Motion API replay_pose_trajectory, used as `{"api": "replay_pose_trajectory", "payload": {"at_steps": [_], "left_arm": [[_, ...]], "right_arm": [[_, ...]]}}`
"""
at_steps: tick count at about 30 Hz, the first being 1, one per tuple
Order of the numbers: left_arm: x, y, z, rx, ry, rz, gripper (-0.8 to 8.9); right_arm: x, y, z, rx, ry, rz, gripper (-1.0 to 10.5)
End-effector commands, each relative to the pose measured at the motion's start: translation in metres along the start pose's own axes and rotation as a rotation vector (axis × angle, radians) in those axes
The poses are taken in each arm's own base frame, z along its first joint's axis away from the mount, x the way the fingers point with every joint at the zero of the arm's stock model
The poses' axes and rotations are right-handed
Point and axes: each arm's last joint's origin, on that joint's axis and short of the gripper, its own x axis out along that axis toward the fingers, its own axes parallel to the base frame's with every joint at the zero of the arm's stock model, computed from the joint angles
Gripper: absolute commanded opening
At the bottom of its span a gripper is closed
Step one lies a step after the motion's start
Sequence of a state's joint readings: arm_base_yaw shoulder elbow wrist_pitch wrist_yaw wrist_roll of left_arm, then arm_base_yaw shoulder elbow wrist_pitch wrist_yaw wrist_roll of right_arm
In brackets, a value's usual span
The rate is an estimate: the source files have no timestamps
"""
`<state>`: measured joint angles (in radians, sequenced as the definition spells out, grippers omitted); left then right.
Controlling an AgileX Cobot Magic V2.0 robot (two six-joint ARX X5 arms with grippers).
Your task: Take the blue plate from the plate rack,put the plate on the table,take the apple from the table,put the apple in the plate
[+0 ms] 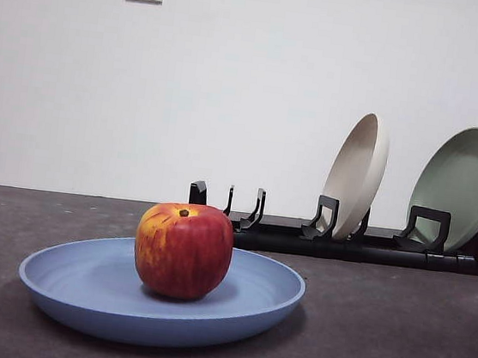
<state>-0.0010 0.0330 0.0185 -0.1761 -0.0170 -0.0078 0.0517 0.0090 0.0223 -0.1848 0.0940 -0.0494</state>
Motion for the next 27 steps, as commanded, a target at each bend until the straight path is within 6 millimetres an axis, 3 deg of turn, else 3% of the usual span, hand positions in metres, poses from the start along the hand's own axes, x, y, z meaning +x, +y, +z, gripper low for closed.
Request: {"api": "replay_pose_trajectory", "payload": {"at_steps": [1,4,27], "left_arm": [[0.0012,0.0003,-0.0025,0.011,0.003,0.004,-0.01],[0.0013,0.0003,-0.0025,0.011,0.005,0.005,-0.01],[0.0016,0.0003,-0.0029,0.011,0.011,0.004,-0.01]], "right_arm": [[0.0008,0.0006,-0.0029,0.027,0.009,0.017,0.0],[0.0008,0.0012,-0.0027,0.09,0.008,0.035,0.0],[0.0008,0.0012,-0.0026,0.091,0.009,0.034,0.0]]}}
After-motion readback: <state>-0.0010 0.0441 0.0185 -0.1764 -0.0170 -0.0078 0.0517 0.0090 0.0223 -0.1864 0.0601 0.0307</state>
